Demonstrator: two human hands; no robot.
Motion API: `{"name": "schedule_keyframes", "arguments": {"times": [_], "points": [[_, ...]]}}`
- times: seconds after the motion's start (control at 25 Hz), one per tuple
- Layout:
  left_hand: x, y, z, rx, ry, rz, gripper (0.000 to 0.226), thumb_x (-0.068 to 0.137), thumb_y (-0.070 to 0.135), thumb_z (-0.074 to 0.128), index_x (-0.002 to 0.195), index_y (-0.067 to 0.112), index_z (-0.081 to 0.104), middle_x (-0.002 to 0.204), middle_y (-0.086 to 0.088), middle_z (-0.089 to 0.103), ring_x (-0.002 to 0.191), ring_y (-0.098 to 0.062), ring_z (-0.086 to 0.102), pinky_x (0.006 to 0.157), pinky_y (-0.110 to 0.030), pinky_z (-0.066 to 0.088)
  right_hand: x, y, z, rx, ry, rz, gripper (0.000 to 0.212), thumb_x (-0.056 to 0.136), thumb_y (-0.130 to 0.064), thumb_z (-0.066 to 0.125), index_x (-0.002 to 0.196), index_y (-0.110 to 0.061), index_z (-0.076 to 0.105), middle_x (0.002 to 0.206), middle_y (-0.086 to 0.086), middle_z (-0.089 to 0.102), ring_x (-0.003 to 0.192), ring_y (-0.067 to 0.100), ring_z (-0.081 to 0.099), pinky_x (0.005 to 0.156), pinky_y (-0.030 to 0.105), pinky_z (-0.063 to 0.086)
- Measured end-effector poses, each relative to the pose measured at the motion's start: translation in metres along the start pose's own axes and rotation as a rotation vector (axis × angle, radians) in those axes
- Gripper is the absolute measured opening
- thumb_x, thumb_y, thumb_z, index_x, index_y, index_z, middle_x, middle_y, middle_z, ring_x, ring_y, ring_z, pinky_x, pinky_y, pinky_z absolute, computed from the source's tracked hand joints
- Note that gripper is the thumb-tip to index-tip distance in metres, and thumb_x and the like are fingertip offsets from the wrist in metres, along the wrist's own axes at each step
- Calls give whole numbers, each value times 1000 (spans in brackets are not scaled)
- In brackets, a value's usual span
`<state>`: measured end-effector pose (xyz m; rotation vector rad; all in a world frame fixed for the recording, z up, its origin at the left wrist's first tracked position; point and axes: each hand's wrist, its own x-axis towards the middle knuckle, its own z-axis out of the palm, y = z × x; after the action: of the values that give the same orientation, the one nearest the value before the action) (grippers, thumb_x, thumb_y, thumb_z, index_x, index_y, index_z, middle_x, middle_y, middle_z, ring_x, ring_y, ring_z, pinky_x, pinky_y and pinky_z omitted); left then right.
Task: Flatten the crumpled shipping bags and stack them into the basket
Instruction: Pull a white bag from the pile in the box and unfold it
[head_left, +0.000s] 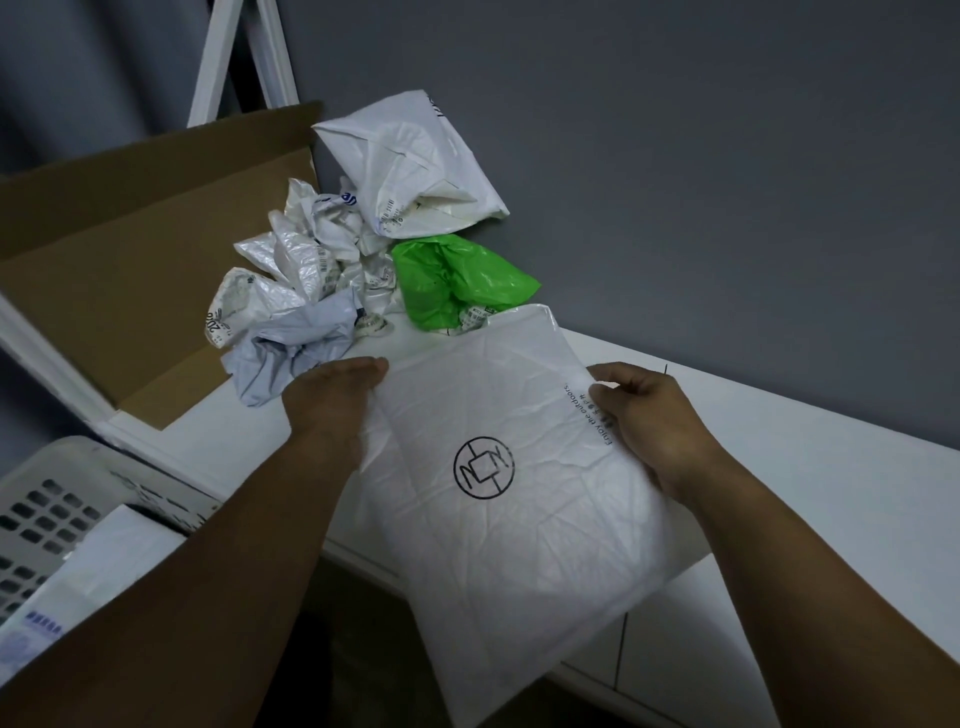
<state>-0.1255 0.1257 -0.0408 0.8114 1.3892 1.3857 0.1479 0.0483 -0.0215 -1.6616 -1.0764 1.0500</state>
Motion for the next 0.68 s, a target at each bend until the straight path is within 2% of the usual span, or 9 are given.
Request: {"name": "schedule_keyframes", "arguments": {"times": [0.08, 0.16, 0.24, 0.32, 0.4, 0.48, 0.56, 0.6, 0.68], "points": [[-3, 2, 3, -15, -12, 12, 14, 79, 0, 77, 84, 11, 71, 86, 0, 68, 67, 7, 65, 70, -9, 50, -7, -2, -3, -34, -90, 39, 26, 88, -35, 75, 89, -9, 72, 78, 11, 72, 68, 21, 63, 67, 37, 54], [-4, 7, 8, -98, -12, -44, 12, 78, 11, 81, 87, 12, 73, 89, -1, 72, 77, -5, 68, 75, -19, 56, -11, -6, -3, -38, -85, -31, 15, 88, -23, 76, 88, -9, 70, 71, 3, 68, 65, 20, 60, 60, 30, 49], [-9, 16, 12, -171, -83, -188, 7, 84, 22, 74, 89, 18, 71, 87, 1, 70, 77, -13, 65, 73, -27, 55, -15, -13, -4, 55, -29, -126, 5, 89, -13, 73, 94, -11, 73, 80, 2, 74, 66, 24, 67, 62, 33, 54], [-17, 27, 11, -225, -197, -281, 7, 88, 25, 60, 88, 20, 65, 87, -1, 67, 83, -22, 62, 75, -34, 49, -19, -19, -7, 219, -18, -185, 16, 89, -4, 70, 102, -11, 75, 96, 8, 78, 82, 28, 74, 70, 37, 60], [-17, 32, 6, -378, -292, -309, 28, 91, 41, 47, 100, 23, 66, 105, 0, 69, 101, -24, 59, 83, -41, 46, -19, -19, -13, 305, -24, -241, 25, 87, 5, 67, 104, -10, 75, 101, 8, 78, 88, 24, 75, 70, 30, 59], [-17, 35, 1, -426, -355, -380, 53, 93, 61, 38, 126, 26, 62, 135, -3, 61, 125, -28, 51, 99, -57, 38, -20, -18, -15, 303, -55, -308, 30, 84, 9, 66, 104, -10, 76, 105, 6, 77, 95, 20, 74, 76, 25, 58], [-19, 32, -1, -326, -357, -492, 49, 93, 51, 48, 130, 20, 58, 151, -12, 42, 141, -38, 31, 108, -71, 20, -20, -13, -19, 216, -77, -344, 33, 84, 11, 67, 101, -15, 78, 108, 0, 77, 104, 12, 71, 88, 20, 55], [-20, 29, -1, -296, -376, -526, 37, 91, 36, 57, 120, 13, 63, 149, -18, 38, 140, -44, 28, 105, -74, 24, -20, -9, -23, 154, -86, -327, 35, 84, 11, 67, 98, -19, 78, 108, -5, 77, 105, 5, 69, 89, 13, 51], [-19, 22, -5, -317, -455, -562, 23, 75, 4, 72, 97, -3, 70, 132, -28, 50, 118, -49, 52, 91, -68, 47, -20, 2, -35, 46, -126, -240, 43, 86, 15, 63, 96, -24, 78, 109, -13, 76, 105, -7, 65, 84, 4, 47]]}}
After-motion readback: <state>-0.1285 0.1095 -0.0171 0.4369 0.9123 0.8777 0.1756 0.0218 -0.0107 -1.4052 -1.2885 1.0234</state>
